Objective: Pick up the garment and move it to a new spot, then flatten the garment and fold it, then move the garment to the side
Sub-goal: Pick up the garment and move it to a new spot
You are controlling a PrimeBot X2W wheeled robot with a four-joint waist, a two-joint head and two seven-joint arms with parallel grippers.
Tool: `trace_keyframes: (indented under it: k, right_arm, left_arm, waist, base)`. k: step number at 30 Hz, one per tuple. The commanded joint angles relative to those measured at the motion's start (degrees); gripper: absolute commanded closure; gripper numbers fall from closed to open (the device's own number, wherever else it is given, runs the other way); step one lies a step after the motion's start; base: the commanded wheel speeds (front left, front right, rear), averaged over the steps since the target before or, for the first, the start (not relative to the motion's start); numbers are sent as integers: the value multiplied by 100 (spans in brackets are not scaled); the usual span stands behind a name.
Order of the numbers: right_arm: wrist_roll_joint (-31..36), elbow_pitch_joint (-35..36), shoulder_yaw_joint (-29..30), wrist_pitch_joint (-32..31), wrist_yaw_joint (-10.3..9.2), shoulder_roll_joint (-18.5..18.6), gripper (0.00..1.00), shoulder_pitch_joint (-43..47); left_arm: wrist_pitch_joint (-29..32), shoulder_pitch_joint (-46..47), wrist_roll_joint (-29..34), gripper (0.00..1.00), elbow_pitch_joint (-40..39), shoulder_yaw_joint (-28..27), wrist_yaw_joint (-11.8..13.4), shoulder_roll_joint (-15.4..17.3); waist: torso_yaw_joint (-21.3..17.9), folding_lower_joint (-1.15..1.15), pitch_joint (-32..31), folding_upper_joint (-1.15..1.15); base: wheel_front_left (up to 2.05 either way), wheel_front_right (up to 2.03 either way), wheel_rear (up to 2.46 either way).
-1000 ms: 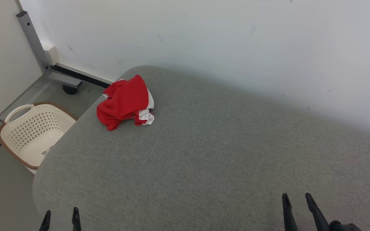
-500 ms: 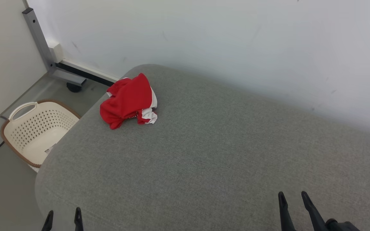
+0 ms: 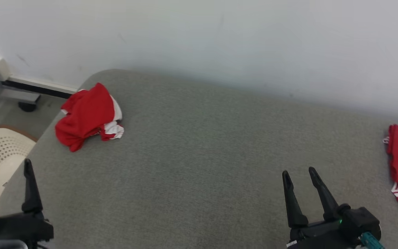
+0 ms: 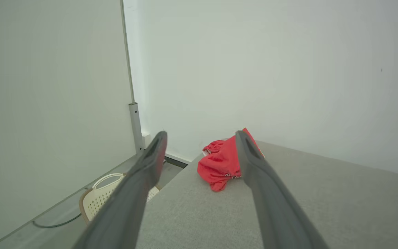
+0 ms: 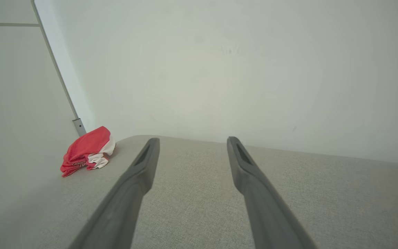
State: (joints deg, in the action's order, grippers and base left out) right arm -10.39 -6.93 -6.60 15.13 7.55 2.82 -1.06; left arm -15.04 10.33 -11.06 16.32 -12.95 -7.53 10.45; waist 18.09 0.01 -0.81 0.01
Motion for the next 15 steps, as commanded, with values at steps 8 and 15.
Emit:
trace_keyframes:
  k: [8, 15]
  right_arm:
    - [-40, 233, -87, 2, -10, 10, 0, -483]
    - [3, 250, -116, 2, -10, 9, 0, -698]
  left_arm:
    - [-17, 1219, -424, 0, 732, -320, 10, 584]
    - [265, 2159, -761, 0, 1469, -314, 11, 1161]
  waist:
    - [-1605, -1, 1347, -1]
    - [-1879, -1, 1682, -1]
  base:
    - [0, 0, 0]
    - [0, 0, 0]
